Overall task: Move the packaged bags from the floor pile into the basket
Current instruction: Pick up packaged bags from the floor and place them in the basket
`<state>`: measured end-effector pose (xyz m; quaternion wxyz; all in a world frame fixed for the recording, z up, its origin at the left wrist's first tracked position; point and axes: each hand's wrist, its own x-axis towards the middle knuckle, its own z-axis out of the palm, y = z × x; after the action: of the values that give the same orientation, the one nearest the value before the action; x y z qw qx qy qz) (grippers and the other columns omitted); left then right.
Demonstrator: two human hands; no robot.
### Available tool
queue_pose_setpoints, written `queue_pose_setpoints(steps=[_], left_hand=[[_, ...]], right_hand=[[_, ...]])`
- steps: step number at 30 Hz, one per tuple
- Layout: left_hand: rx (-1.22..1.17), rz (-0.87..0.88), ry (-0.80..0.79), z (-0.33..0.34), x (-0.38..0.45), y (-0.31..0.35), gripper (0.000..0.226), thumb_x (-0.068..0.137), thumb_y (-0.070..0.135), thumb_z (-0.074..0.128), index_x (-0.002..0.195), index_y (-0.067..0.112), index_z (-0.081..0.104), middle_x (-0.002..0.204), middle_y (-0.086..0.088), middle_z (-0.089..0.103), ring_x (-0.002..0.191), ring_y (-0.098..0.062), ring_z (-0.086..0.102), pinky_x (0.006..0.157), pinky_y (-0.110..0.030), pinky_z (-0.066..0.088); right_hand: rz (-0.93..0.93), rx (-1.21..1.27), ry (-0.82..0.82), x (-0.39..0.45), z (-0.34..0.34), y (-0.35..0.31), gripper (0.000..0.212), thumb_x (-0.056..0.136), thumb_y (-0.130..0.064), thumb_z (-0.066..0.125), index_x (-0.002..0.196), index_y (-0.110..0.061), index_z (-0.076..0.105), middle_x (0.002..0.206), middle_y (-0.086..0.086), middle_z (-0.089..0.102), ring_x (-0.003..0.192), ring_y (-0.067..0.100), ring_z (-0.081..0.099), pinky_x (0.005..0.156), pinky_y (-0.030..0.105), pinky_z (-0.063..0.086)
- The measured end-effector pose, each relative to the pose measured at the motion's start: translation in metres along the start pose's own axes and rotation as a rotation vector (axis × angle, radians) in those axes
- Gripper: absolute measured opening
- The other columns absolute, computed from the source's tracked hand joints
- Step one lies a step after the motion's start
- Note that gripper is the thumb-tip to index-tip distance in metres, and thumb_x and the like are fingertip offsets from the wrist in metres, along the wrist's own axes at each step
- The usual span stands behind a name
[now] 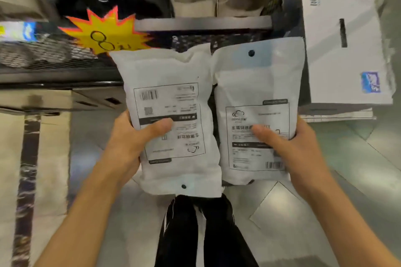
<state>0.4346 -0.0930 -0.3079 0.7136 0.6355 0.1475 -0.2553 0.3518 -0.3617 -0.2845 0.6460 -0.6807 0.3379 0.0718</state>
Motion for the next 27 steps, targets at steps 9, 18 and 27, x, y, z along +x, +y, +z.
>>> queue_pose_setpoints(steps=[9,18,27], left_hand=[[0.008,-0.132,0.075,-0.049,0.103,-0.178,0.064,0.049,0.024,0.101,0.108,0.015,0.077,0.107,-0.008,0.081,0.097,-0.027,0.079,0.072,-0.031,0.064],[0.011,-0.197,0.103,-0.078,0.152,-0.288,0.049,0.067,0.013,0.082,0.115,0.015,0.075,0.110,-0.005,0.081,0.101,-0.025,0.078,0.085,-0.039,0.063],[0.081,-0.280,0.111,-0.085,0.173,-0.330,0.044,0.073,0.010,0.083,0.115,0.021,0.075,0.105,0.003,0.082,0.097,-0.016,0.079,0.080,-0.033,0.062]], right_hand=[[0.137,0.009,-0.067,0.111,0.055,0.173,0.043,0.071,-0.028,0.078,0.113,-0.024,0.073,0.103,-0.005,0.082,0.095,0.015,0.079,0.081,0.036,0.063],[0.295,0.006,-0.154,0.198,0.110,0.330,0.033,0.092,-0.019,0.074,0.124,-0.023,0.069,0.111,-0.003,0.081,0.102,0.017,0.078,0.083,0.040,0.061],[0.507,-0.013,-0.093,0.289,0.165,0.443,0.028,0.086,-0.009,0.082,0.107,-0.022,0.069,0.100,0.000,0.078,0.092,0.024,0.074,0.054,0.028,0.059]])
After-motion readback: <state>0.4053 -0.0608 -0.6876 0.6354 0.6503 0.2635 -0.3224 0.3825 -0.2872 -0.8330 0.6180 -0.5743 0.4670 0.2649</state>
